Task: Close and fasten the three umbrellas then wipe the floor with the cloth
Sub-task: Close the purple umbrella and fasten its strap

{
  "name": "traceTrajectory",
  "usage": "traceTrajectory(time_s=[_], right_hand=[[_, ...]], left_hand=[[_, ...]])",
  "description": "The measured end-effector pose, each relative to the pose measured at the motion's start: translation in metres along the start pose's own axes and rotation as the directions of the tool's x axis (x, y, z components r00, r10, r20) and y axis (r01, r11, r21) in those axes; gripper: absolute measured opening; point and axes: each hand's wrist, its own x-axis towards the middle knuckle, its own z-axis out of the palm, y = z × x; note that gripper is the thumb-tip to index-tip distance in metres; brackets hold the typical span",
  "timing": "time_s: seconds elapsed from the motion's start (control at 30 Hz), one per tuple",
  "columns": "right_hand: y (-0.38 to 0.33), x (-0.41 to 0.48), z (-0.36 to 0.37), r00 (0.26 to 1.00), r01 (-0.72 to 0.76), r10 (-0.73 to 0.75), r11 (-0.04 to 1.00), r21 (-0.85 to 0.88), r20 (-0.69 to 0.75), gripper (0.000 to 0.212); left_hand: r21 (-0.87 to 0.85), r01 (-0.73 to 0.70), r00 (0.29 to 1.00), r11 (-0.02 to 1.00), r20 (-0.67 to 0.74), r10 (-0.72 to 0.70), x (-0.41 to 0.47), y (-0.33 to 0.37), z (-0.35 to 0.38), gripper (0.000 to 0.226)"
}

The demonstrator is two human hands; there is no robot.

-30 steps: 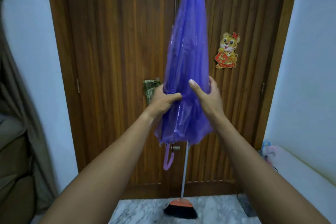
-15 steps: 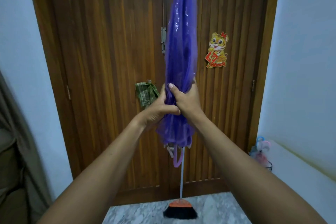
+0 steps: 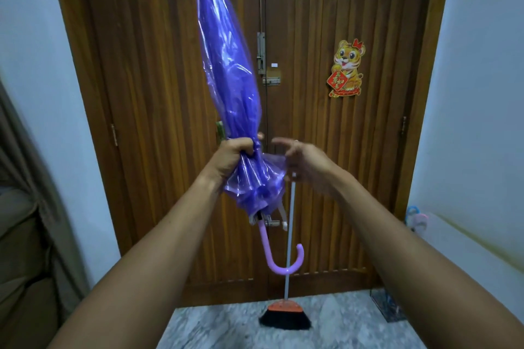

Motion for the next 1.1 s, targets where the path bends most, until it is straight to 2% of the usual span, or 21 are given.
traceTrajectory(time_s=[0.03,0.1,0.17,0.27,0.33,0.4,0.43,0.5,0.57,0.63,0.73,0.83,0.9,1.0,1.1], right_hand=[[0.011,-0.002,0.000,0.994,-0.071,0.069,0.997,0.023,0.086,0.031],[0.020,-0.010,0.002,0.973,-0.117,0.106,0.992,0.046,0.203,0.021],[0.023,-0.011,-0.002,0.960,-0.092,0.084,0.996,0.018,0.266,0.025],[0.027,-0.008,-0.008,0.947,-0.126,0.138,0.990,-0.058,0.291,0.048],[0.029,-0.006,-0.010,0.945,-0.138,0.159,0.986,-0.094,0.287,0.047],[0.030,-0.005,-0.009,0.958,-0.119,0.153,0.982,-0.145,0.244,0.030],[0.030,-0.005,-0.008,0.975,-0.107,0.140,0.976,-0.191,0.174,0.022],[0.029,-0.002,-0.006,0.993,-0.088,0.060,0.946,-0.311,-0.100,0.011],[0.025,0.001,-0.008,0.919,-0.056,-0.095,0.929,-0.366,-0.382,0.007],[0.017,0.001,-0.011,0.826,0.031,-0.245,0.919,-0.394,-0.507,0.006],[-0.001,-0.003,-0.011,0.767,0.181,-0.379,0.902,-0.392,-0.518,0.006],[-0.016,-0.008,-0.010,0.736,0.265,-0.426,0.897,-0.355,-0.526,0.007],[-0.022,-0.011,-0.012,0.748,0.305,-0.404,0.914,-0.267,-0.527,0.010],[-0.025,-0.015,-0.013,0.785,0.329,-0.379,0.925,-0.188,-0.490,0.016],[-0.019,-0.020,-0.011,0.803,0.321,-0.430,0.895,-0.309,-0.413,0.011]], left_hand=[[-0.030,0.017,0.999,0.999,0.042,-0.015,0.002,0.003,-0.002,0.025],[-0.076,0.032,0.996,0.997,0.090,-0.025,0.004,0.006,-0.009,0.024],[-0.096,0.052,0.993,0.994,0.109,-0.042,0.006,0.009,-0.013,0.023],[-0.108,0.087,0.988,0.990,0.139,-0.072,0.005,0.011,-0.019,0.022],[-0.092,0.077,0.987,0.993,0.149,-0.062,0.005,0.011,-0.023,0.021],[-0.089,0.071,0.982,0.994,0.180,-0.054,0.004,0.009,-0.025,0.021],[-0.092,0.068,0.979,0.993,0.196,-0.049,0.003,0.008,-0.025,0.022],[-0.054,0.047,0.981,0.997,0.189,-0.036,0.002,0.007,-0.025,0.023],[0.000,0.024,0.985,1.000,0.171,-0.023,-0.001,0.005,-0.029,0.026],[0.035,-0.001,0.992,0.999,0.123,-0.003,-0.001,0.001,-0.035,0.030],[0.130,-0.041,0.999,0.991,-0.030,0.045,-0.001,-0.006,-0.039,0.039],[0.224,-0.027,0.983,0.974,-0.174,0.068,-0.001,-0.011,-0.038,0.044],[0.253,-0.011,0.965,0.968,-0.250,0.076,0.001,-0.013,-0.040,0.039],[0.267,-0.012,0.947,0.964,-0.306,0.096,0.003,-0.015,-0.041,0.017],[0.240,-0.055,0.929,0.969,-0.344,0.138,0.003,-0.016,-0.033,0.024]])
